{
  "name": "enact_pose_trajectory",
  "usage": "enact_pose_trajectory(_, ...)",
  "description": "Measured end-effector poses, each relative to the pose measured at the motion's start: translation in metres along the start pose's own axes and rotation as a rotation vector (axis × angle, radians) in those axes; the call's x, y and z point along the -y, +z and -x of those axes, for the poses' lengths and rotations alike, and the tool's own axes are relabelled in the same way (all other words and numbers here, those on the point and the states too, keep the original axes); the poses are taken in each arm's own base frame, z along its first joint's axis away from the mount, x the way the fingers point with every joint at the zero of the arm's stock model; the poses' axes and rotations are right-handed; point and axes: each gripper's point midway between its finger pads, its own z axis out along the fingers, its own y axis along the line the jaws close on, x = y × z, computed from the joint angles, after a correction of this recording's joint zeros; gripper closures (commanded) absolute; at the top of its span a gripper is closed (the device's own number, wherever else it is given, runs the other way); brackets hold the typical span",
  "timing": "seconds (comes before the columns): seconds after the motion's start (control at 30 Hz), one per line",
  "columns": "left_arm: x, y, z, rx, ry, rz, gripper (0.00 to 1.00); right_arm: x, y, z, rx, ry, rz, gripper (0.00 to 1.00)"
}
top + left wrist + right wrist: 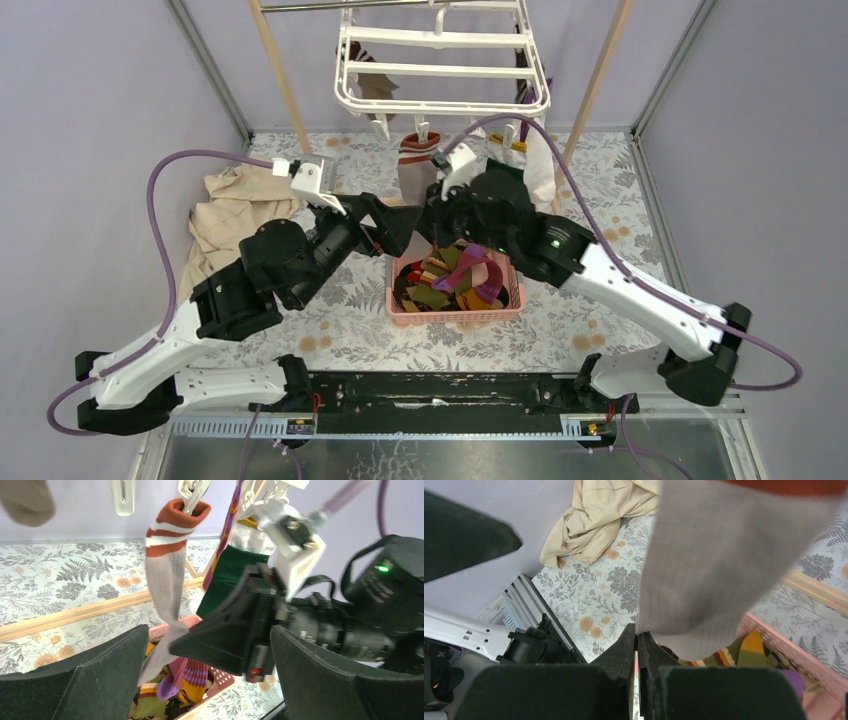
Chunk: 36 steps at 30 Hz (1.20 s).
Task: Remove the socks clipped to the hanger
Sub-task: Adjust the hanger on the clothesline.
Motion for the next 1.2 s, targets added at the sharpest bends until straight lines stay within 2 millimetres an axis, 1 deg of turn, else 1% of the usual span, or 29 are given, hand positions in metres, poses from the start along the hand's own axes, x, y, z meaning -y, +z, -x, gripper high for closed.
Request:
enact_pose_trajectory(0.1,0.0,0.004,-0.005,-0.01,0.009,0.008,0.01,0.003,-0.023,-0.002,0.025,0.009,-0.002,0.97)
enact_pose_trajectory(0.27,0.003,0.015,-0.013,-0.032,0.03,0.022,0.01,0.006,-0.056,0.001,0.084,0.029,0.005,0.97)
enact_pose_trajectory(0.4,0.007,0.024,-0.015,-0.038,0.04,0.03,0.01,0.009,-0.07,0.0,0.108,0.039,0.001,0.97)
enact_pose_trajectory(0.5,0.01,0.029,-0.013,-0.036,0.046,0.036,0.01,0.012,-0.074,-0.003,0.113,0.044,-0.01,0.97)
enact_pose_trajectory(0.63,0.01,0.031,-0.008,-0.022,0.054,0.05,0.01,0.014,-0.075,-0.009,0.105,0.048,-0.014,0.97)
enact_pose_trajectory(0.83,0.001,0.021,0.012,0.036,0.05,0.08,0.01,0.017,-0.081,-0.016,0.099,0.056,-0.016,0.97)
enact_pose_trajectory(1.0,-0.002,0.015,0.036,0.1,0.043,0.107,0.01,0.016,-0.084,-0.015,0.106,0.063,-0.013,0.98)
enact_pose_trajectory(1.1,0.0,0.015,0.048,0.129,0.042,0.113,0.01,0.016,-0.083,-0.016,0.104,0.067,-0.013,0.97)
enact_pose_trajectory(1.2,0.005,0.02,0.051,0.138,0.048,0.11,0.01,0.016,-0.083,-0.017,0.101,0.07,-0.013,0.98)
